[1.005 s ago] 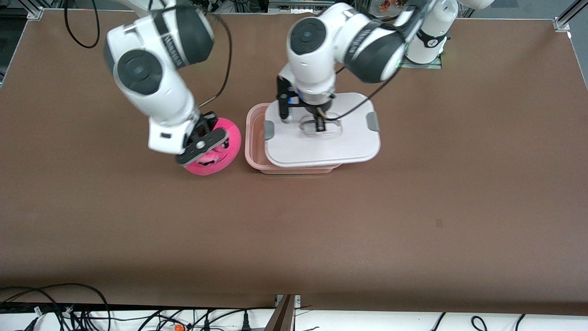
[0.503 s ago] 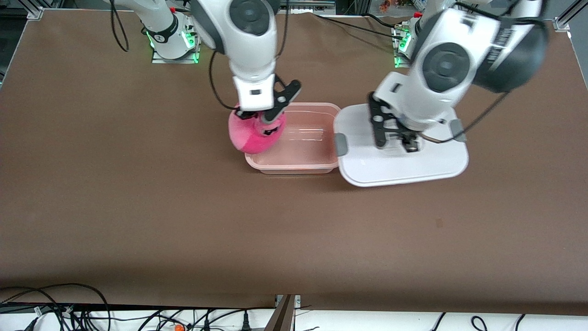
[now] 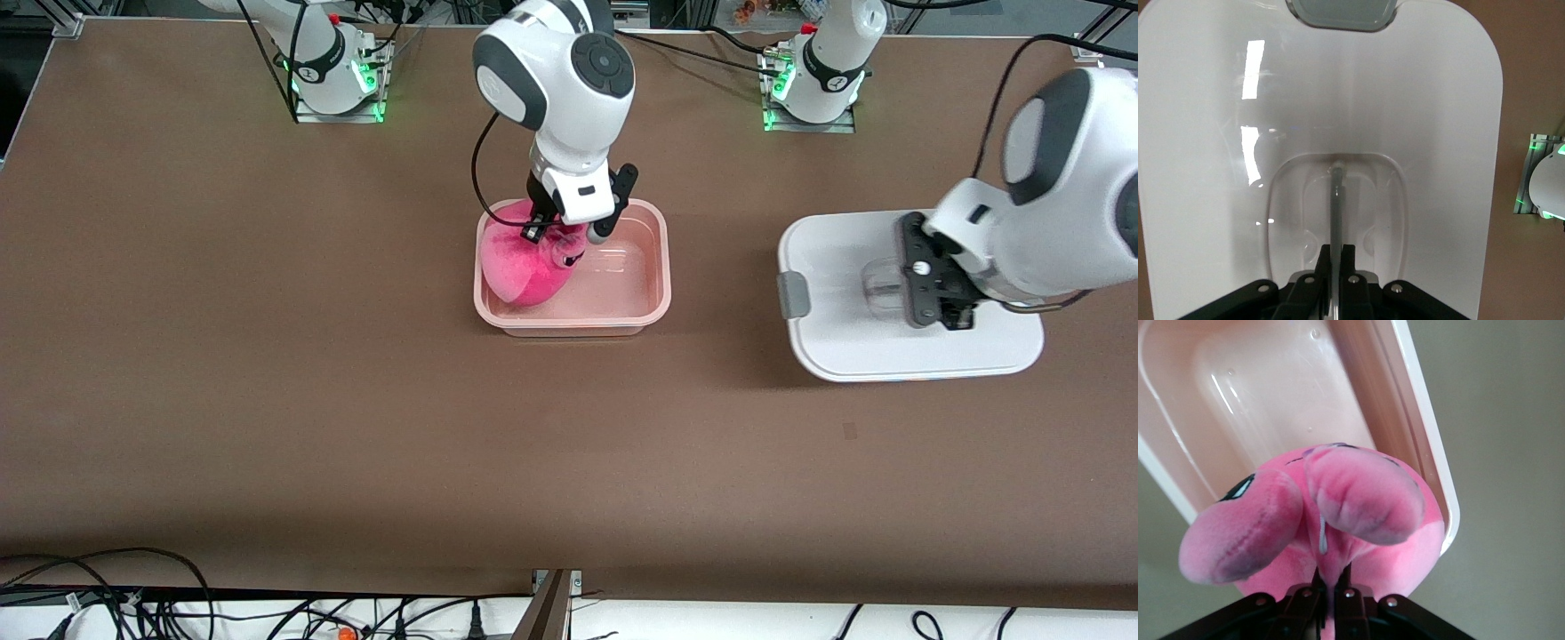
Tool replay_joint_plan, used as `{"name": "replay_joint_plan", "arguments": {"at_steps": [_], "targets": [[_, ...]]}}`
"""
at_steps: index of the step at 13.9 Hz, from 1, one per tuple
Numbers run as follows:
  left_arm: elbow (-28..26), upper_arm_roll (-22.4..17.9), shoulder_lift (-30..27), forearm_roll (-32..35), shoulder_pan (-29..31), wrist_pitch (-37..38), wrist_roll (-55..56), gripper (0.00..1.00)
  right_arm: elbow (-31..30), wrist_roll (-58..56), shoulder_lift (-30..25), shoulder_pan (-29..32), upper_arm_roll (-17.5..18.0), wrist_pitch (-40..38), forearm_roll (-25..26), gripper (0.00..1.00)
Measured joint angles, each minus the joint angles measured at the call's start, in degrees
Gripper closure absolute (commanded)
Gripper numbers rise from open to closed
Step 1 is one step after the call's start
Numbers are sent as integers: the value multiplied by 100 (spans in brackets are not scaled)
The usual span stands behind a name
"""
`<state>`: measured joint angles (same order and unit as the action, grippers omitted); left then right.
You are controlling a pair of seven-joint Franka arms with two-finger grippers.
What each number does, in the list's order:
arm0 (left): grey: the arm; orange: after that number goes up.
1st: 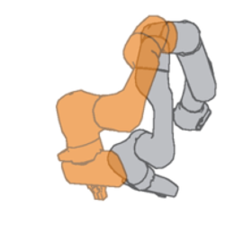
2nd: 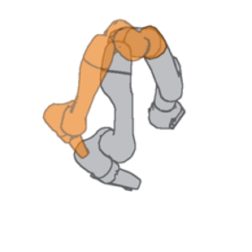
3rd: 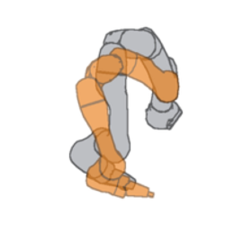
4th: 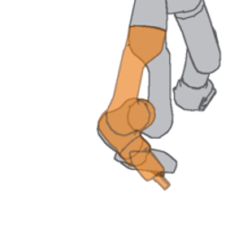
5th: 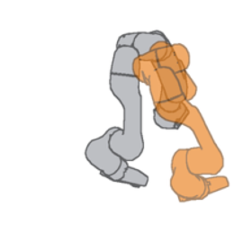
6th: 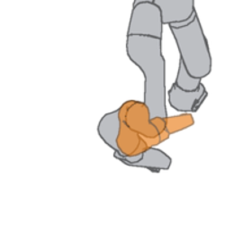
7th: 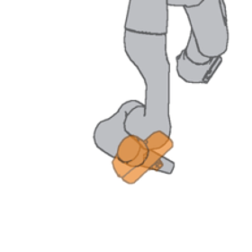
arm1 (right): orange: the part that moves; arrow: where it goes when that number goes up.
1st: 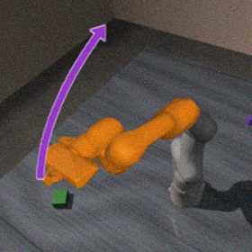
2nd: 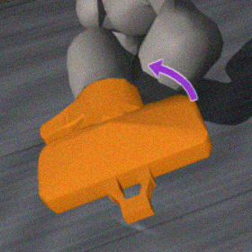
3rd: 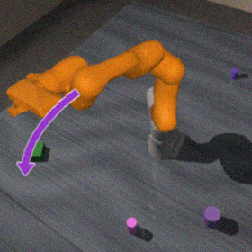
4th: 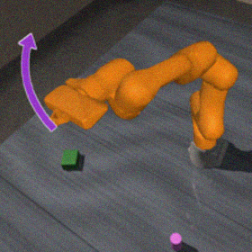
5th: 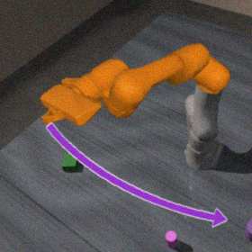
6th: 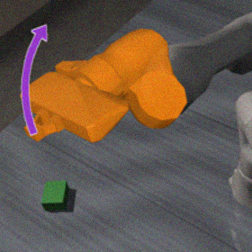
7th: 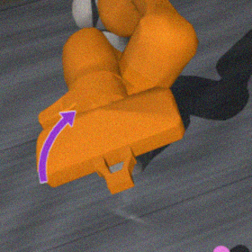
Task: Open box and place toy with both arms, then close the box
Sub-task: 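Lower the pink toy into the pink box with the right gripper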
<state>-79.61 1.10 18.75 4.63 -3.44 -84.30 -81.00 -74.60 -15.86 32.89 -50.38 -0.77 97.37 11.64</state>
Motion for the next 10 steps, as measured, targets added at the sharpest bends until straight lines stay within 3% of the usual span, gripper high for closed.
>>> {"name": "replay_joint_plan", "arguments": {"at_steps": [3,5,10], "targets": [[-2,0,44,5,321,11,-256,100,7,-46,399,-105,4,192,223,96],[-4,1,55,6,393,12,-293,100,8,37,780,-222,3,546,351,0],[-4,24,59,8,405,50,-296,100,149,892,1221,-419,-2,1581,486,0]]}}
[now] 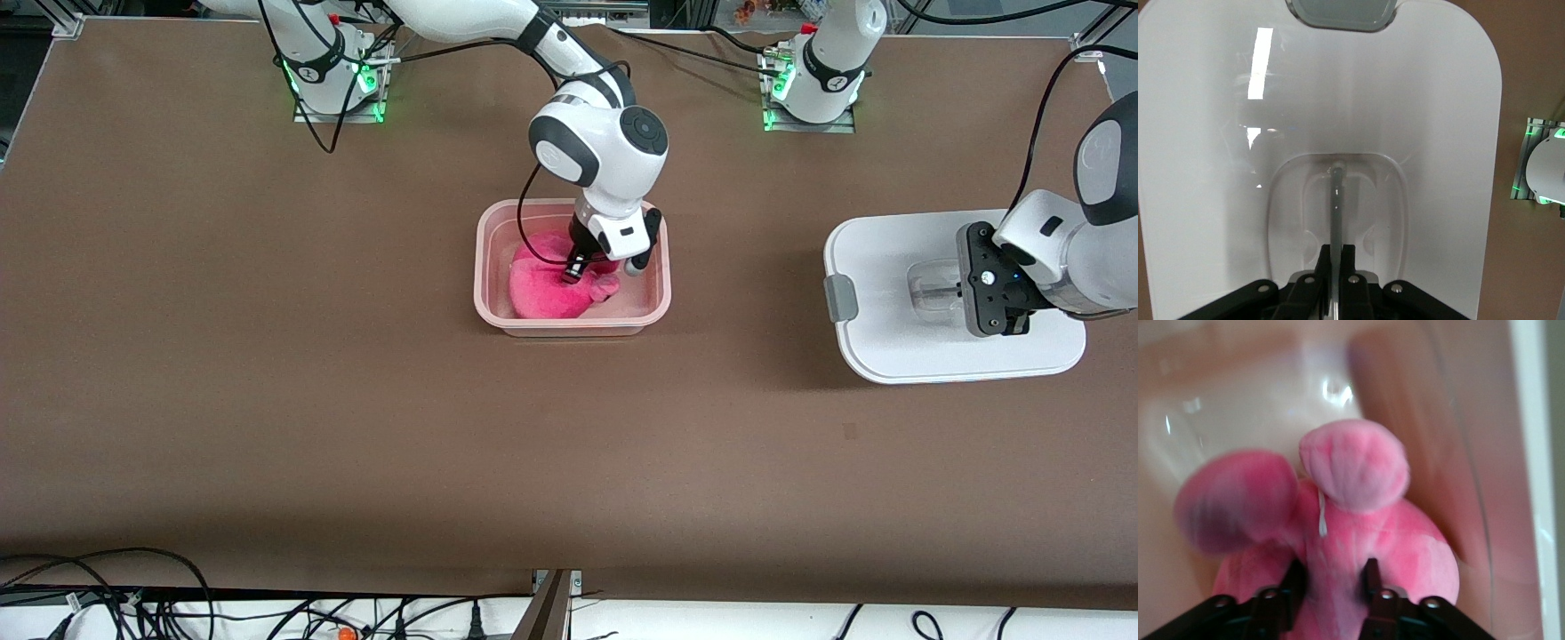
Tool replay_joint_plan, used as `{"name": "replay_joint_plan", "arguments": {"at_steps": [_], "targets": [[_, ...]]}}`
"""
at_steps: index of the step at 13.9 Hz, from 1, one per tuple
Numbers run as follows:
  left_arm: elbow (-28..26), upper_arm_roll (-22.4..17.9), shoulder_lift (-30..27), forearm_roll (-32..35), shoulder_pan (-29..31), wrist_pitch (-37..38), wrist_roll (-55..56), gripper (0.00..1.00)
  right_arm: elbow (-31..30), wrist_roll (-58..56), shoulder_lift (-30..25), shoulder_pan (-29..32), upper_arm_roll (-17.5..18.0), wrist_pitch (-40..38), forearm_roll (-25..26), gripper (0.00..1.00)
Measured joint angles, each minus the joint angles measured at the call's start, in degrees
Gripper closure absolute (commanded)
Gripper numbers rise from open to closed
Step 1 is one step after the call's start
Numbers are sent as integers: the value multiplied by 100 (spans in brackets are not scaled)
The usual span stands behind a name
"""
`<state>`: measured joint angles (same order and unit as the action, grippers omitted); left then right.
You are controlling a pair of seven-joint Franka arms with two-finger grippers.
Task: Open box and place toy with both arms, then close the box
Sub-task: 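Lower the pink toy into the pink box with the right gripper, then open the right gripper and withdraw it from the box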
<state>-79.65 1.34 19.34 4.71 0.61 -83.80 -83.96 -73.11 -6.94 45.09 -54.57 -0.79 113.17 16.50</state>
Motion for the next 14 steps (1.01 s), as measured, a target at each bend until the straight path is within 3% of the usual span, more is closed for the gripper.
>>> {"name": "replay_joint_plan", "arguments": {"at_steps": [4,8,11,14], "targets": [[7,27,-1,0,0,9,0,100,360,628,-62,-26,-80,140,-301,0],[29,39,-8,0,1,10,0,100,573,664,-763,407,-794,-292,-1259,0],[38,88,-10,0,1,37,-5,100,568,606,-1360,1151,-1002,-974,-1499,0],[42,435,-13,-21,-31,67,-36,100,397,693,-1881,1360,-1624,-1469,-1833,0]]}}
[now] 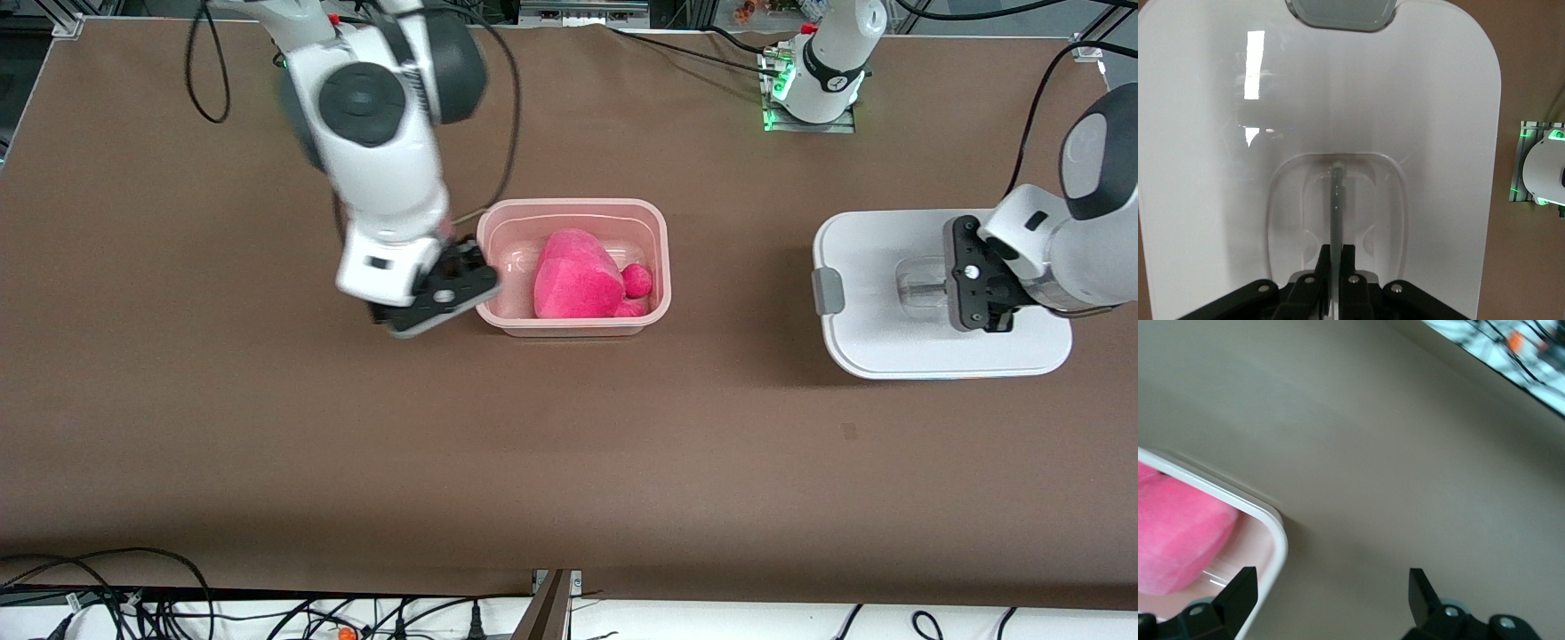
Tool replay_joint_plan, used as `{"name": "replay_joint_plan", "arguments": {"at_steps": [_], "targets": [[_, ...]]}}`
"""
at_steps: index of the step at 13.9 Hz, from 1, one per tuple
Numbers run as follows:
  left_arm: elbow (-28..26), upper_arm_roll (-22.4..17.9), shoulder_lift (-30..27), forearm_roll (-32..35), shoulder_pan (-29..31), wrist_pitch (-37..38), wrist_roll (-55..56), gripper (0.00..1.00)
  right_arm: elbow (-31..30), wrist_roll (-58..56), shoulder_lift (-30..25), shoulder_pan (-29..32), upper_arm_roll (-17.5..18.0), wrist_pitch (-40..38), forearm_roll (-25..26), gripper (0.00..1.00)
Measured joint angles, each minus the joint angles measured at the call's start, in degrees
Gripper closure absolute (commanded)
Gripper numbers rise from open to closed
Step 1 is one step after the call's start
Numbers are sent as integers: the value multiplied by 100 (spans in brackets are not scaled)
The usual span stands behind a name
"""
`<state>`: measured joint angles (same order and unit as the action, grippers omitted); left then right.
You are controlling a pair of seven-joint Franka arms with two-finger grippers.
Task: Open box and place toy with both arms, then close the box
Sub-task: 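Open the right gripper and withdraw it from the box, then carry the lid over the box with the left gripper and lower it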
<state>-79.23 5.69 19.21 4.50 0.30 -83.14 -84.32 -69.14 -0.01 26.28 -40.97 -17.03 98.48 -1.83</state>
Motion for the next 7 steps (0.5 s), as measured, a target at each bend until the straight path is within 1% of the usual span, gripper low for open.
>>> {"name": "replay_joint_plan", "arguments": {"at_steps": [1,2,4,5,7], "targets": [[1,227,0,-25,-31,0,4,100,-188,30,-229,141,-137,-105,-95,0],[2,504,1,-40,-76,0,44,100,-466,30,-513,387,-191,-158,-139,0],[3,1034,5,-45,-262,-29,567,100,-1233,-29,-1239,1012,-224,-248,-189,0],[1,1205,13,-48,-422,-96,961,100,-1649,-78,-1656,1311,-224,-320,-195,0],[-4,1336,84,-56,-890,-362,1653,100,-2364,-291,-2438,1835,-192,-426,-193,0]]}}
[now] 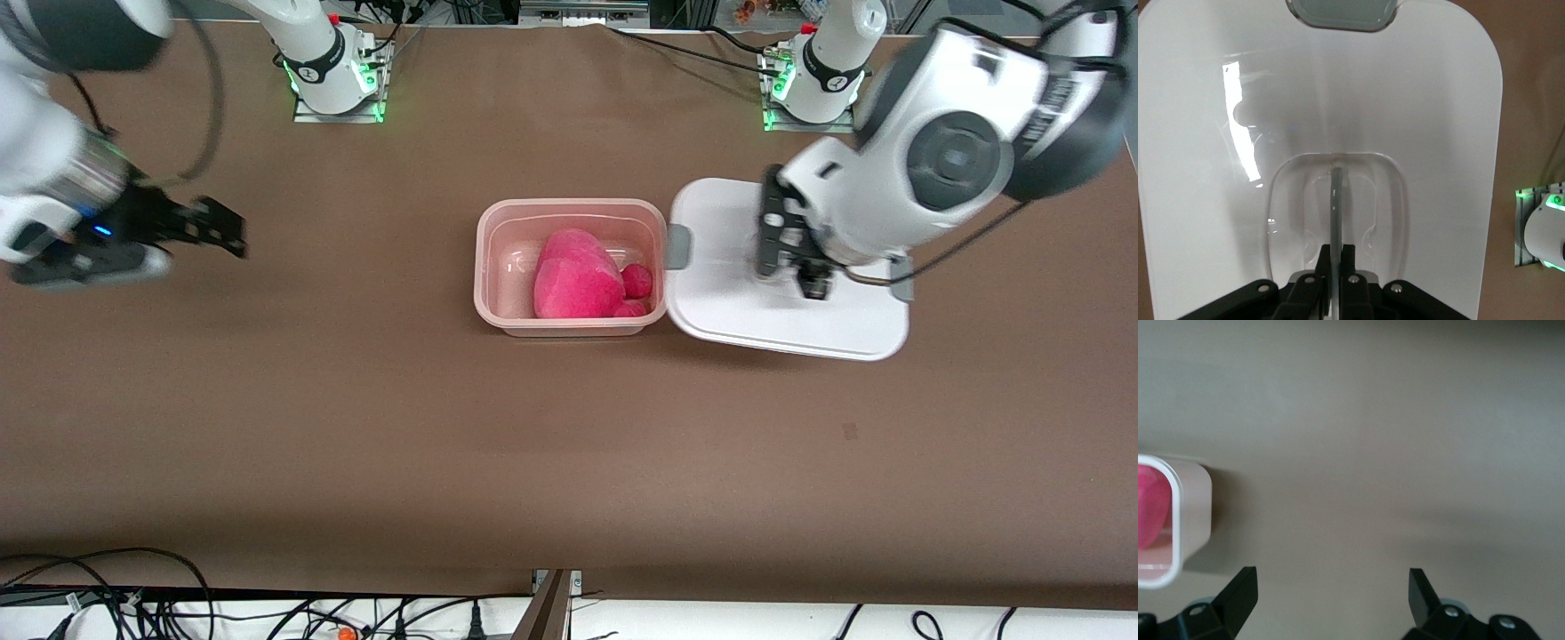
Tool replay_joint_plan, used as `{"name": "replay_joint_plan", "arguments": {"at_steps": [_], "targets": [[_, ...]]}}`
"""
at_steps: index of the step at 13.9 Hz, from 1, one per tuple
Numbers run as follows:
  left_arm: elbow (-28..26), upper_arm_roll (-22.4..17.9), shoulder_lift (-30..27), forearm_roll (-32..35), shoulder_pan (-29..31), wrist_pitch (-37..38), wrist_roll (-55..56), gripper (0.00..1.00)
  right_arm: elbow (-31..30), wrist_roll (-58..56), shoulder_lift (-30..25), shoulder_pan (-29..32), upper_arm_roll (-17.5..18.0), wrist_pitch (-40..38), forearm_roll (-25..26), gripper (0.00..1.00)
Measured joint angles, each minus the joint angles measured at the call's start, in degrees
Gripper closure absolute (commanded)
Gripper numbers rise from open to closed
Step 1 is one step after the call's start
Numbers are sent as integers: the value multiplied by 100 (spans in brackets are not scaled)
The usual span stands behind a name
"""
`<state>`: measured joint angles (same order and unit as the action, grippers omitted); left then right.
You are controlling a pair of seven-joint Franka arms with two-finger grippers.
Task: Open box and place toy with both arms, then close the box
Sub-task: 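Carry the lid over the box with the left gripper and lower it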
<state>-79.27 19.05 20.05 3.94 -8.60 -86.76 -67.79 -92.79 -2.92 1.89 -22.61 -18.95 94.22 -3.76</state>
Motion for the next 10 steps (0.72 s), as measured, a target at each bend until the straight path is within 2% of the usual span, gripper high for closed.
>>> {"name": "replay_joint_plan", "arguments": {"at_steps": [3,6,10], "targets": [[-14,21,302,-3,-842,-531,1009,100,-506,-85,-573,444,118,-149,9,0],[-21,24,697,-3,-1390,-1095,1622,100,-582,-83,-567,459,225,-146,20,0],[-20,21,1024,-2,-1761,-1423,2122,100,-582,-82,-518,459,325,-138,85,0]]}}
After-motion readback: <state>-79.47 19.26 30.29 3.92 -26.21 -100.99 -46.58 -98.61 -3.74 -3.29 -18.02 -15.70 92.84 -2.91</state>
